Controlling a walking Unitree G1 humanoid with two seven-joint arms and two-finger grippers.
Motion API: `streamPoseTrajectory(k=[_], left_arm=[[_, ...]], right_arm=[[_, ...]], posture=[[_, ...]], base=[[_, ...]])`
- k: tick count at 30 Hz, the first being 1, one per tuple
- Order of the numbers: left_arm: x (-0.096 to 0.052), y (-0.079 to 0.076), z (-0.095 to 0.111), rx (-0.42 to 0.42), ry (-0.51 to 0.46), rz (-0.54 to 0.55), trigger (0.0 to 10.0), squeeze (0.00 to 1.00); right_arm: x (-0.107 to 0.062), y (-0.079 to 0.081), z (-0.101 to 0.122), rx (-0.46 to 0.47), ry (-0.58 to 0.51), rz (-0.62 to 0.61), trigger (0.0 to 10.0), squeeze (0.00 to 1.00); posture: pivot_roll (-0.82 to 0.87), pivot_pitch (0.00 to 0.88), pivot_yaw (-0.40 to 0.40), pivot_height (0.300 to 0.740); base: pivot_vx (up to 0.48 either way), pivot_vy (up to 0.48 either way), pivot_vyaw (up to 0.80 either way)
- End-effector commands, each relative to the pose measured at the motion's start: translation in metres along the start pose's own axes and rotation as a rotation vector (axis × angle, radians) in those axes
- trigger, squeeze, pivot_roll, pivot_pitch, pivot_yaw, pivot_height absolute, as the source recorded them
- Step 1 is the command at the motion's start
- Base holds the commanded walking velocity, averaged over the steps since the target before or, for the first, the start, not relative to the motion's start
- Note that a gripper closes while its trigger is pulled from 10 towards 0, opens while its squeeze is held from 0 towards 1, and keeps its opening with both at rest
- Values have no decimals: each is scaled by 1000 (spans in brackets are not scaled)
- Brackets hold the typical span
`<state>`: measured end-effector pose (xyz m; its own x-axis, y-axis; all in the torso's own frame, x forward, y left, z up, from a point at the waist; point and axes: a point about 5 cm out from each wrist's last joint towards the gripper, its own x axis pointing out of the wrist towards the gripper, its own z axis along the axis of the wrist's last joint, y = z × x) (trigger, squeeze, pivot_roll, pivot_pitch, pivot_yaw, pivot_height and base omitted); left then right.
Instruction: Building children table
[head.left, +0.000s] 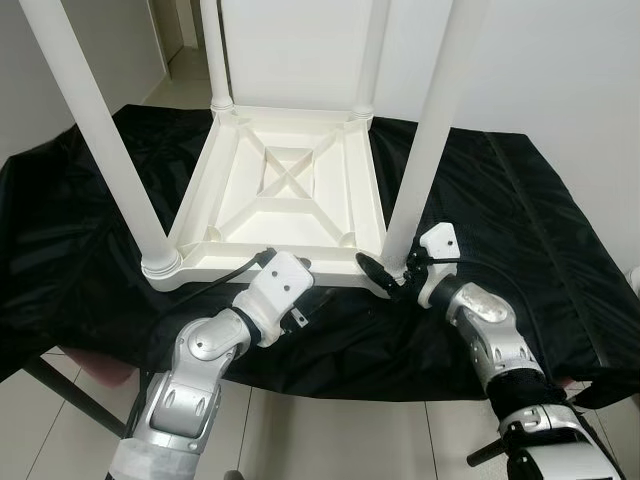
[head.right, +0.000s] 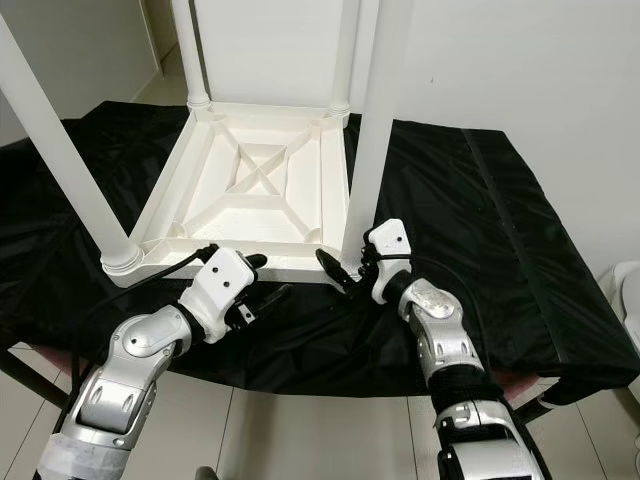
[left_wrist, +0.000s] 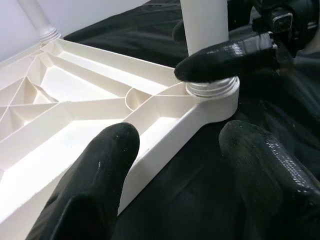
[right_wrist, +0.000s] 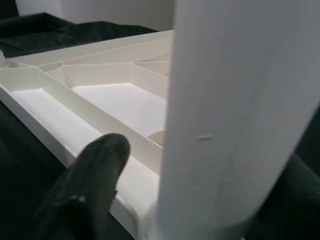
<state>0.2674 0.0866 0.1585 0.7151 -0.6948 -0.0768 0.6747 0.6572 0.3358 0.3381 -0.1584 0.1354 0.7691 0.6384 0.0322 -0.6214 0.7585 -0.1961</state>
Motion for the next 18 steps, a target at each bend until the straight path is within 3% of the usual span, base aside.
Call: streamPoseTrajectory(k=[1, 9, 10, 15, 18], left_arm=[[-1, 3, -1, -7, 13, 81, 10000, 0], [-2, 4, -1, -8, 13, 88, 10000, 0], [-2, 4, -1, -8, 13, 89, 10000, 0], [-3, 4, -1, -9, 14, 92, 10000, 0], [-3, 5, 0, -8, 12, 94, 10000, 0]], right_arm=[[2, 4, -7, -10, 32, 53, 0, 0], [-2, 0, -11, 24, 39, 57, 0, 0], [-2, 0, -11, 39, 34, 48, 10000, 0], [-2, -1, -9, 57, 14, 15, 10000, 0], [1, -1, -5, 42, 0, -103, 10000, 0]], posture=[[-70, 0, 4, 740], [-63, 0, -1, 740], [-62, 0, -2, 740], [-61, 0, -3, 740], [-55, 0, -8, 740]], base=[[0, 0, 0], [0, 0, 0], [0, 0, 0], [0, 0, 0], [0, 0, 0]])
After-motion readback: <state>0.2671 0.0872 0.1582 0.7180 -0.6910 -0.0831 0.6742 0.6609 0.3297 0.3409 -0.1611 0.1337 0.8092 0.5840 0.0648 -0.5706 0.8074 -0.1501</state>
